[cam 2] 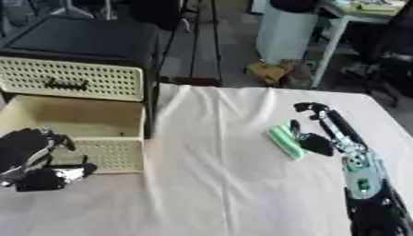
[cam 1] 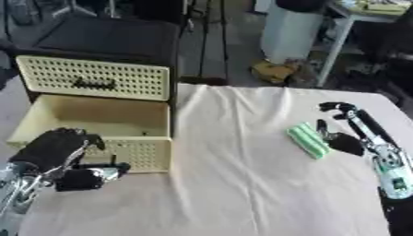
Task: Pick up objects from table and place into drawer.
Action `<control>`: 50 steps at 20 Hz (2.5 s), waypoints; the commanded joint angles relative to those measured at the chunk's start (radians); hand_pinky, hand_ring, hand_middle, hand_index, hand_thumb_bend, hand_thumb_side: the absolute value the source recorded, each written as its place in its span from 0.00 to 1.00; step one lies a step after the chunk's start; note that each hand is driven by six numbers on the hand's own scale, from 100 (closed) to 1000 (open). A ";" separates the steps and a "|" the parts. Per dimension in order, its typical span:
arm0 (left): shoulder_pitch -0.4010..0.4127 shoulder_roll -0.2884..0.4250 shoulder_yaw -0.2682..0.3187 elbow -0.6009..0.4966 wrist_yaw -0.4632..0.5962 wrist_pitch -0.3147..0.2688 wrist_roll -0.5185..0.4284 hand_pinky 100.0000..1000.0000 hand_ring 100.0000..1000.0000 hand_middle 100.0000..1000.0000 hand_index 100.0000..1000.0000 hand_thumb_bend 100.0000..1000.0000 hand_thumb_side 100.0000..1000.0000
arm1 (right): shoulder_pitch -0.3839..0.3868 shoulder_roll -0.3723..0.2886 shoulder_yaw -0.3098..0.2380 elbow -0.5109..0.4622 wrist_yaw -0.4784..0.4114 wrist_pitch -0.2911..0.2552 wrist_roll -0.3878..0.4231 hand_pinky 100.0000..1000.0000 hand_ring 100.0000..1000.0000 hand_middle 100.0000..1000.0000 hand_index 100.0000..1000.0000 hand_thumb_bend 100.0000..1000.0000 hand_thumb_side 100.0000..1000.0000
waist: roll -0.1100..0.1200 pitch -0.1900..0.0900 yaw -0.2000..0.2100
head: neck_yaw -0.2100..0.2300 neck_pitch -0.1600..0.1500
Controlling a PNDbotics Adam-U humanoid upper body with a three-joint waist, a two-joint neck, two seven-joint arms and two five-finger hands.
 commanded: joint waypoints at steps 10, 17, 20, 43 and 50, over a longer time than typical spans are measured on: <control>0.014 0.041 0.110 -0.096 0.321 0.142 0.255 0.00 0.00 0.00 0.69 0.47 1.00 | -0.140 0.017 -0.017 0.098 0.196 0.157 -0.063 0.80 0.97 0.78 0.87 0.00 0.36 | 0.012 -0.014 0.016 | -0.028 -0.014; 0.034 0.030 0.135 -0.081 0.381 0.127 0.221 0.00 0.00 0.00 0.69 0.44 1.00 | -0.243 0.047 -0.081 0.203 0.381 0.280 -0.028 0.87 1.00 0.87 0.89 0.02 0.42 | 0.015 -0.014 0.027 | -0.047 -0.019; 0.036 0.027 0.138 -0.080 0.383 0.126 0.215 0.00 0.00 0.00 0.69 0.44 1.00 | -0.266 0.057 -0.115 0.207 0.424 0.329 -0.011 0.89 1.00 0.88 0.89 0.06 0.45 | 0.016 -0.015 0.029 | -0.051 -0.021; 0.050 0.017 0.150 -0.080 0.359 0.125 0.180 0.00 0.00 0.00 0.70 0.42 1.00 | -0.254 0.027 -0.148 0.362 0.515 0.457 -0.066 0.87 1.00 0.86 0.89 0.11 0.46 | 0.013 -0.013 0.033 | -0.055 -0.029; 0.050 0.016 0.149 -0.082 0.355 0.124 0.179 0.00 0.00 0.00 0.70 0.42 1.00 | -0.253 0.017 -0.125 0.415 0.492 0.469 -0.116 0.87 1.00 0.86 0.89 0.11 0.46 | 0.013 -0.013 0.034 | -0.053 -0.030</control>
